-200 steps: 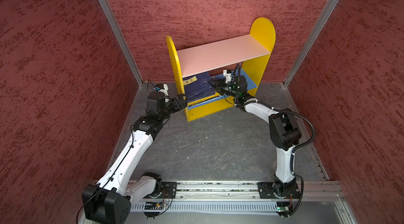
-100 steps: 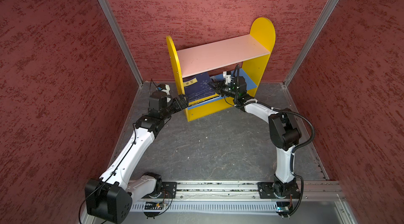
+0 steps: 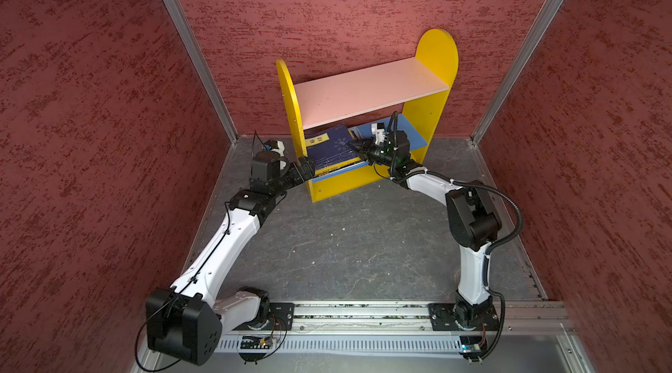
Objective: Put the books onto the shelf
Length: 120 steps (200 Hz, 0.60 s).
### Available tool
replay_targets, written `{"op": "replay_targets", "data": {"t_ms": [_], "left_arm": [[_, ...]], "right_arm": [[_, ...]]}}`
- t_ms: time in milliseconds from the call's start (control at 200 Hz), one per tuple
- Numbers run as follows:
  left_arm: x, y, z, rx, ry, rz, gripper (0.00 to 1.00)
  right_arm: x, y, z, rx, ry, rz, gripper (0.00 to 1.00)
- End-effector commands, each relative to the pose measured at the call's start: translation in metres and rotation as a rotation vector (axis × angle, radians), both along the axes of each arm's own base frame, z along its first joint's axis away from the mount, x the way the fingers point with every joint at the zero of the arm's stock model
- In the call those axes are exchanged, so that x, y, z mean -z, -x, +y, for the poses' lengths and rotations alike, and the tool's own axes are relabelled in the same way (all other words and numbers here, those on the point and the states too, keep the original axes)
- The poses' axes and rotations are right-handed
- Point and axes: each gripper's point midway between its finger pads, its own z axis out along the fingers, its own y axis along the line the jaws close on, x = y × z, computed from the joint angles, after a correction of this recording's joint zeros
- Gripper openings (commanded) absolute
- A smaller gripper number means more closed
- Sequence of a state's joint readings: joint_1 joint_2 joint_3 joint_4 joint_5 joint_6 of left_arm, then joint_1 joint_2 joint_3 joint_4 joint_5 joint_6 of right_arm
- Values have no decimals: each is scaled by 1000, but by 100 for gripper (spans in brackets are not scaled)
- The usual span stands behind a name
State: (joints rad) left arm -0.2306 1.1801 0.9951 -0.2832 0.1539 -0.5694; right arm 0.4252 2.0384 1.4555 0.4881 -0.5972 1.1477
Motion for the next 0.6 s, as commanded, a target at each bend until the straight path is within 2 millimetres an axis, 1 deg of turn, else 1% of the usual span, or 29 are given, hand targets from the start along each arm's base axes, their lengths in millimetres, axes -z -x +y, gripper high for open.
{"op": "replay_targets", "data": {"t_ms": [0,235,306,386,486,596], "left_arm": [[-13,-13,1,-27,7,-47,99],[-3,-29,-4,-70,-26,-24,99],[3,-33,-6,-91,-48,-4,99],[13,-37,-5,-143,-68,30,99],[32,-41,-3,-212,-78,86,99],[48,-44,-5,-254,-96,131,99]], "right_arm": [[-28,11,4,-28,-23,-76,4],[-24,9,5,-26,13,-76,5],[-21,9,4,-25,24,-70,5],[-20,8,4,-22,34,-70,5],[-18,7,3,-21,43,-68,5],[-17,7,4,-22,52,-68,5]]}}
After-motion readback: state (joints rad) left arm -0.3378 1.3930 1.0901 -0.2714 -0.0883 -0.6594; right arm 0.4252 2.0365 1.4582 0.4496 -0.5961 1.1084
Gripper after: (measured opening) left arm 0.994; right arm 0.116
